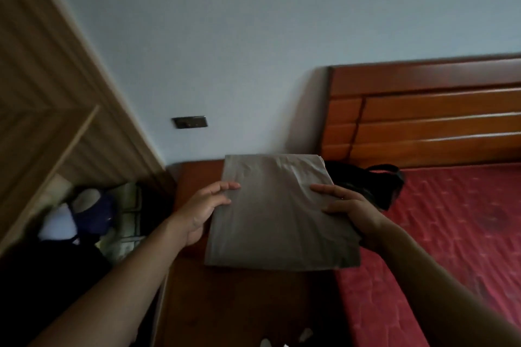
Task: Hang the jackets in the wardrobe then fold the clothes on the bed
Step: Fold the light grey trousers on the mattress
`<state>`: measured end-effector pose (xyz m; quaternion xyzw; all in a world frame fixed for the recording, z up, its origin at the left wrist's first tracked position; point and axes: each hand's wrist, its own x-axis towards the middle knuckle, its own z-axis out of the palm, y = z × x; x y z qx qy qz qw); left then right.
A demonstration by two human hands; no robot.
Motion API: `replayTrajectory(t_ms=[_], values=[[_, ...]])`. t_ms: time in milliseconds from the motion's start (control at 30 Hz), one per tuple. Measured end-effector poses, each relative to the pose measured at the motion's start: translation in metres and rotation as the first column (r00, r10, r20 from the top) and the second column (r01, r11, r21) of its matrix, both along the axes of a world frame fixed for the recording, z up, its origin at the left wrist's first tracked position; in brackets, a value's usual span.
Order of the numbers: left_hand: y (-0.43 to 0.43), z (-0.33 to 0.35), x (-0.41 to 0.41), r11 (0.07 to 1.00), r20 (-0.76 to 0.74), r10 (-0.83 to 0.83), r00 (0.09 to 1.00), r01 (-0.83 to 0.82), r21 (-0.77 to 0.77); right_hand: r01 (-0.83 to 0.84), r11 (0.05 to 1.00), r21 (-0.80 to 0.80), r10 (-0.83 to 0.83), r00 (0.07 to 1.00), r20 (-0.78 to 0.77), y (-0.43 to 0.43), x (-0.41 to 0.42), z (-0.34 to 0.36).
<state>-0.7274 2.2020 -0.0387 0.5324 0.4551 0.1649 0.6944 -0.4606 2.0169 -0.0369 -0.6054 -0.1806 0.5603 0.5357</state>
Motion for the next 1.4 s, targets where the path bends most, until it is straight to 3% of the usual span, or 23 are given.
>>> replayTrajectory(t_ms=[267,433,600,733,1000,1200,1400], values=[[0.040,0.003,-0.098,0.903,-0.045,0.428,0.903,-0.429,-0.018,-0.422,0.907,0.014,0.422,0.906,-0.029,0.171,-0.045,-0.014],[0.042,0.019,-0.133,0.763,-0.030,0.646,0.763,-0.646,-0.004,-0.659,0.751,0.039,0.659,0.752,0.020,0.263,-0.077,-0.009],[0.033,0.022,-0.159,0.607,-0.044,0.795,0.606,-0.795,0.012,-0.846,0.532,0.026,0.842,0.532,0.095,0.335,-0.120,-0.010],[0.031,0.024,-0.191,0.471,-0.048,0.882,0.470,-0.881,0.030,-0.911,0.412,0.012,0.905,0.411,0.112,0.380,-0.178,-0.005],[0.065,0.025,-0.277,0.245,0.012,0.969,0.245,-0.969,0.045,-0.957,0.286,0.037,0.956,0.288,0.055,0.455,-0.307,0.007],[0.099,0.028,-0.343,0.169,0.017,0.985,0.171,-0.981,0.097,-0.964,0.251,0.089,0.966,0.255,0.036,0.508,-0.390,0.007],[0.123,0.024,-0.415,0.156,-0.101,0.985,0.142,-0.977,0.146,-0.980,0.187,0.074,0.975,0.194,0.106,0.539,-0.480,-0.001]])
